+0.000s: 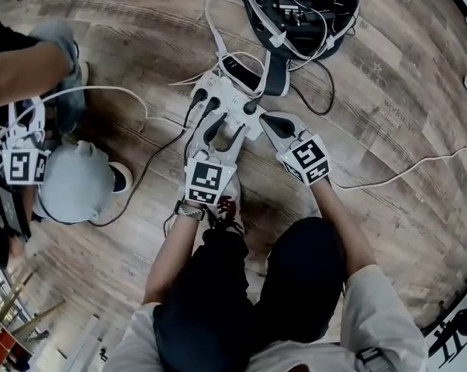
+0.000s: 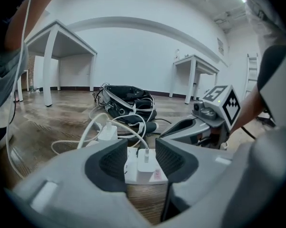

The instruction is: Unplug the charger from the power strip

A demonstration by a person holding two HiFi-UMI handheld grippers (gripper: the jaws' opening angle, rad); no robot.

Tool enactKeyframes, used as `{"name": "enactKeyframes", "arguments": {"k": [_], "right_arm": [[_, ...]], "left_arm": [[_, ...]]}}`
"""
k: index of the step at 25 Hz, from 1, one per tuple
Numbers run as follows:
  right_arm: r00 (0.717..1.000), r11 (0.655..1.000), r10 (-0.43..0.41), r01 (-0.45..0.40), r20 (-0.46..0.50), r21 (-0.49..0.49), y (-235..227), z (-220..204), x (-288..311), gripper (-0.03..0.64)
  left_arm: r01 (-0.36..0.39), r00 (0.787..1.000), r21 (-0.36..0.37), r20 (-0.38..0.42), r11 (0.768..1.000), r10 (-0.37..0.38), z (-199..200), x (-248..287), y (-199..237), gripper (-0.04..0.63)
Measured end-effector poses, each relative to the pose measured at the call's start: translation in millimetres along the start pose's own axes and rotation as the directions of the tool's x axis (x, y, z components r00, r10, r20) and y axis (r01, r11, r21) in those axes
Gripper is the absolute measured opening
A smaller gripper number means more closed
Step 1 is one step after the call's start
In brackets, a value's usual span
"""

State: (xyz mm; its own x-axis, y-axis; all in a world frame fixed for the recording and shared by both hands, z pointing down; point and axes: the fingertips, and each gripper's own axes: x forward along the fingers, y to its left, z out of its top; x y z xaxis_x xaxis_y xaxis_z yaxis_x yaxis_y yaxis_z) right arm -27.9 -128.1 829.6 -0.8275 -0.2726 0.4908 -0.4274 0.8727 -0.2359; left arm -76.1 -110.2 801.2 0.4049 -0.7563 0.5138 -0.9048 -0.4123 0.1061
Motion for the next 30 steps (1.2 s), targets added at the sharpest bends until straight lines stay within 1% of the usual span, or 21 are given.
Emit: {"name": "enactKeyframes", "arguments": {"k": [3,6,10,14,18,24,27,29,30], "right_arm": [[1.000,1.000,0.009,-0.009,-0.022,-0.019,2.2,-9.5,7.0,0.002],[0.998,0.999,0.021,-0.024,-0.057,-0.041,2.7,-17.1,13.2,0.002],[0.995,1.000,0.014,-0.016,-0.099,-0.019,-2.4,-34.0,15.0,0.002],[0.994,1.000,-0.022,0.020,-0.105,-0.023,-11.3,-42.5,15.8,0.003],[0.994,0.998,-0.062,0.060,-0.093,-0.026,-13.8,-42.3,17.2,0.002],[0.993,0.998,-0.066,0.065,-0.096,-0.011,-13.8,-43.2,16.3,0.002],[0.993,0.997,-0.075,0.076,-0.091,0.009,-14.0,-42.7,17.0,0.002],[0.992,0.997,-0.081,0.082,-0.092,0.011,-13.4,-42.7,17.0,0.002],[0.992,0.996,-0.083,0.085,-0.092,0.010,-13.3,-42.5,16.8,0.002]], "left_arm": [[0.015,1.000,0.003,-0.013,1.000,-0.015,-8.0,6.3,-0.2,0.181],[0.023,0.999,-0.009,-0.026,1.000,-0.023,-16.9,15.5,-1.1,0.181],[0.031,0.999,-0.036,-0.036,0.999,-0.032,-28.6,23.3,-9.2,0.182],[0.019,0.999,-0.050,-0.039,0.999,-0.021,-33.5,25.5,-8.1,0.183],[0.001,0.997,-0.029,-0.083,1.000,-0.003,-41.1,29.2,-1.9,0.180],[-0.003,0.995,-0.042,-0.098,0.999,-0.001,-46.9,34.6,-4.1,0.179],[-0.012,0.994,-0.033,-0.107,0.999,0.009,-48.0,34.8,-3.9,0.156],[-0.009,0.995,-0.048,-0.104,0.999,0.004,-48.2,33.9,-3.8,0.155],[-0.003,0.995,-0.071,-0.099,0.998,-0.004,-48.2,33.6,-3.9,0.155]]}}
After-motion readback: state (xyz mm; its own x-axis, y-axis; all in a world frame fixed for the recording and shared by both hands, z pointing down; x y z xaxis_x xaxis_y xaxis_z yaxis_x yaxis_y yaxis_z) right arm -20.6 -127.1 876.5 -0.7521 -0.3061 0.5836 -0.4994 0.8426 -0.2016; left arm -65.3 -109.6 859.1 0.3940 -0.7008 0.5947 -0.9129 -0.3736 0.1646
